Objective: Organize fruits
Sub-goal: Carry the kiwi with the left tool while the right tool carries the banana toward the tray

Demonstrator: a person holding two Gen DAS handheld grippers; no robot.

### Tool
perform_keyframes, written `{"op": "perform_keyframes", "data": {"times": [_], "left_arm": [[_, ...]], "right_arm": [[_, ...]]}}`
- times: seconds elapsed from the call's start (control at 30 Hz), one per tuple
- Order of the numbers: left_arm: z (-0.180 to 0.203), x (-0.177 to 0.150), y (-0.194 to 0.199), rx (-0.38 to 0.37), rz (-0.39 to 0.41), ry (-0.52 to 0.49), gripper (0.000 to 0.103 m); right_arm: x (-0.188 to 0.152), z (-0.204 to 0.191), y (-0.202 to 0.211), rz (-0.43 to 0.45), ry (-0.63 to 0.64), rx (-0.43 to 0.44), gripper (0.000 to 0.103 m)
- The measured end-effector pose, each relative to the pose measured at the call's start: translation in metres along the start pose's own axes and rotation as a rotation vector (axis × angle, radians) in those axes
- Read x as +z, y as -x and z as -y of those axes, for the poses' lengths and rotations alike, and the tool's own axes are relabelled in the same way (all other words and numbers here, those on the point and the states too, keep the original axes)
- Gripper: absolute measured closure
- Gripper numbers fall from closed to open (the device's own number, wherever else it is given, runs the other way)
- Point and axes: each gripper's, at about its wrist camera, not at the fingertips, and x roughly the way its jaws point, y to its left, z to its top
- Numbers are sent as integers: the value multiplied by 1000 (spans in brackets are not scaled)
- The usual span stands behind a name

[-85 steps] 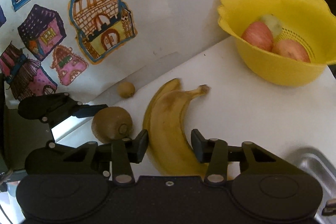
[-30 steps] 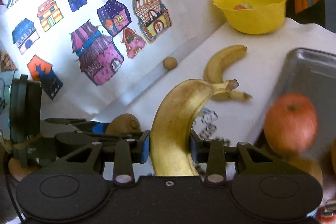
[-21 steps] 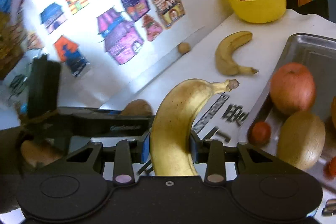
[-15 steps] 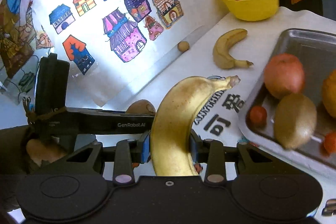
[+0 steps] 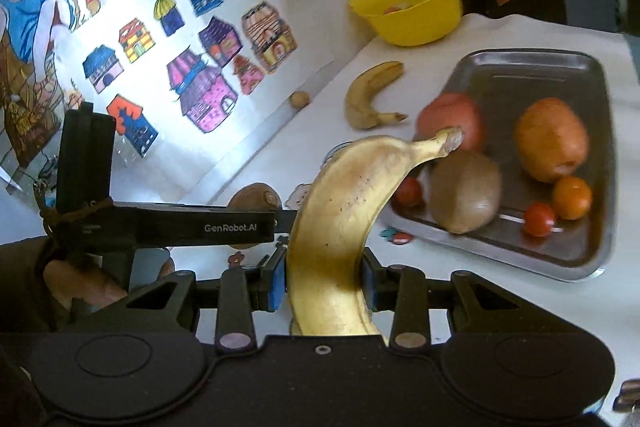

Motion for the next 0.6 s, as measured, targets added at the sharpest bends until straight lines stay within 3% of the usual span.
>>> {"op": "perform_keyframes", "data": {"times": [0.27,0.6], "left_arm": [[37,22,2,-66,53,-23,36],[82,53,-6,-131,112,-47,36]], "right_arm": [[10,26,32,77,-17,-73,64],[40,60,42,152,-51,-152,64]]}}
